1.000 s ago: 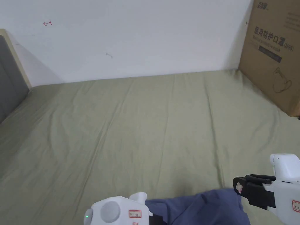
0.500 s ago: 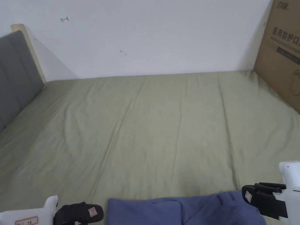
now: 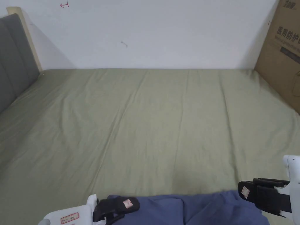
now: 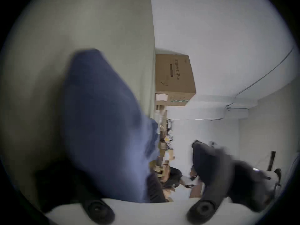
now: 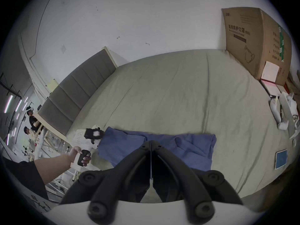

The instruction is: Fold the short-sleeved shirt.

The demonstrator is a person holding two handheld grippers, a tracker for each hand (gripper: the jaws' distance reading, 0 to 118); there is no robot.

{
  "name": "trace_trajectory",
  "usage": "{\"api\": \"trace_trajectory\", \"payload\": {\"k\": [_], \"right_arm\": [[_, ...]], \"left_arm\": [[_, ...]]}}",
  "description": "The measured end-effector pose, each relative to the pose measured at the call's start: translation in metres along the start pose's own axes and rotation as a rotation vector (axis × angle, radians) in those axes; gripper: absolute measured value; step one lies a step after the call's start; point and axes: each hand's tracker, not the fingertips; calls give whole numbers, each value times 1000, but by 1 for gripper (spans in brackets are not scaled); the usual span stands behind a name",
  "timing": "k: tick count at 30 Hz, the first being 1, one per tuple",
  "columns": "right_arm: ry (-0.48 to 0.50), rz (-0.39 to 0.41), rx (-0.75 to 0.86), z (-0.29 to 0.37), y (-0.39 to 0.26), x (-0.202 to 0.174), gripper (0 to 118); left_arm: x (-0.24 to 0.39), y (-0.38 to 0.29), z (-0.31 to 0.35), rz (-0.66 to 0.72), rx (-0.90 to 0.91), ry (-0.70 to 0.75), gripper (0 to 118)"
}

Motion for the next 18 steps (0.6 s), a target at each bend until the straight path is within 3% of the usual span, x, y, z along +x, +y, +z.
{"api": "trace_trajectory", "payload": {"k": [1,2,3,4,6,12,15,16,18], "right_arm": [[0,5,2,1,1,-1,0],[3,8,4,2,1,-1,0],[7,8,5,3,1,-1,0],[13,5,5,2,0,0,0],[21,2,3,2,0,0,0],[49,-1,20,10,-2,4,0],[57,-9,35,15,-4,5,0],[51,-12,44,17,-6,5,0],[69,-6,58,23,-7,5,0]], "left_arm": [[-5,2,4,-18,14,122,7],[-11,2,6,-54,6,367,6],[-17,-2,13,-76,-5,384,6],[3,-2,11,-73,23,161,6],[14,-3,6,-123,5,348,7],[102,-23,32,-396,92,639,7],[158,-37,56,-556,216,1007,7],[176,-43,59,-575,265,1063,7],[198,-50,60,-591,274,1033,7]]}}
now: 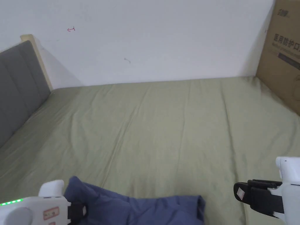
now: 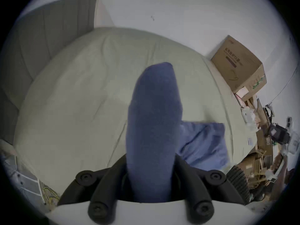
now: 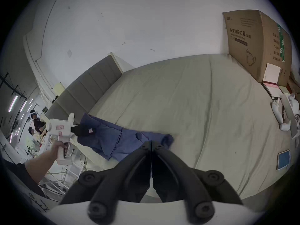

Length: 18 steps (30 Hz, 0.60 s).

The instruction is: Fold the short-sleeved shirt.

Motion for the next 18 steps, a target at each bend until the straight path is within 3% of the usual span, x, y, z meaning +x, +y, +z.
{"api": "trace_trajectory", "payload": {"k": [6,10,12,14,15,18], "right_arm": [[4,39,16,14,-2,-4,0],[9,15,49,31,-4,1,0],[26,-13,53,38,-5,6,0],[16,-24,52,43,-6,12,0],[0,-24,54,45,-7,14,0],[-26,-30,63,51,-8,21,0]], "left_arm": [[67,12,-22,110,-103,-203,7],[133,9,-80,65,-208,-247,10],[159,2,-110,28,-272,-261,34],[178,-10,-136,45,-339,-321,88],[184,-14,-146,74,-374,-384,95],[189,-15,-139,93,-334,-484,94]]}}
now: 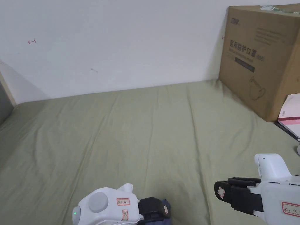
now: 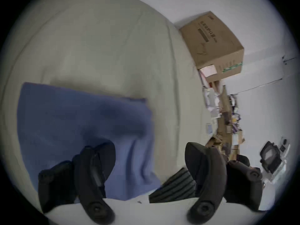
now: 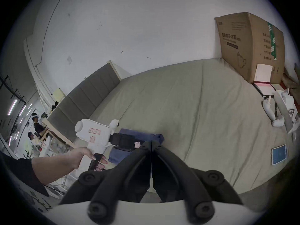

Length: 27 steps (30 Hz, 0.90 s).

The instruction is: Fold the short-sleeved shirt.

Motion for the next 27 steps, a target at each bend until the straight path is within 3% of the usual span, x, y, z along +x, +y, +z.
{"api": "trace_trajectory", "payload": {"k": [2,5,6,8,12,20,24,27], "right_arm": [[1,-23,12,2,-1,6,0],[4,-39,18,1,-2,12,0],[3,-40,18,-1,-2,13,0],[-4,-37,15,-4,-2,14,0],[-2,-44,24,-6,-4,16,0],[-12,-54,-6,-7,-11,25,0],[-18,-75,-20,-7,-16,29,0],[1,-87,-9,-5,-14,27,0]], "left_arm": [[9,1,23,-66,65,-7,92],[26,-2,69,-272,219,113,79],[30,-4,81,-337,242,149,65],[35,-11,89,-408,257,268,1],[31,-13,60,-333,129,174,1],[5,-38,-70,-256,-241,219,1],[0,-30,-51,-80,-167,72,1],[17,-28,-3,-178,-15,6,1]]}}
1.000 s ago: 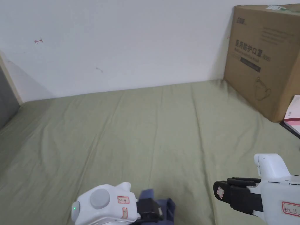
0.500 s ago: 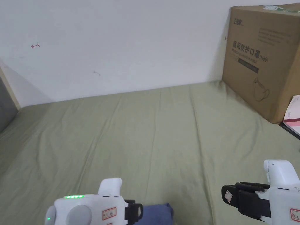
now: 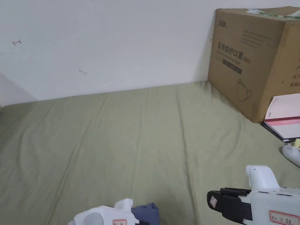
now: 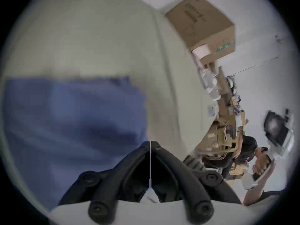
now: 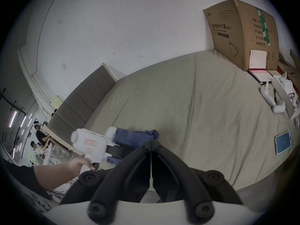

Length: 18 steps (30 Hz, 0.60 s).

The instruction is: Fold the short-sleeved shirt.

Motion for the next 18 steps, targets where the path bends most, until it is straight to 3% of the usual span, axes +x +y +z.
{"api": "trace_trajectory", "payload": {"k": [3,6,7,9,12,14,17,18], "right_arm": [[14,9,44,1,11,-10,0],[11,67,160,4,34,-34,0],[-8,95,207,5,42,-43,0],[-153,157,302,7,57,-65,0],[-182,193,471,14,71,-84,0],[-193,201,584,14,73,-92,0],[-290,267,673,0,69,-92,0],[-326,258,664,-6,67,-88,0]], "left_arm": [[24,13,63,-101,249,71,1],[52,21,134,-210,545,182,1],[61,22,153,-246,631,225,1],[76,21,181,-307,757,320,1],[92,19,201,-362,853,498,1],[94,11,207,-386,919,520,0],[92,-5,207,-395,1008,578,1],[92,-9,205,-392,1012,599,0]]}}
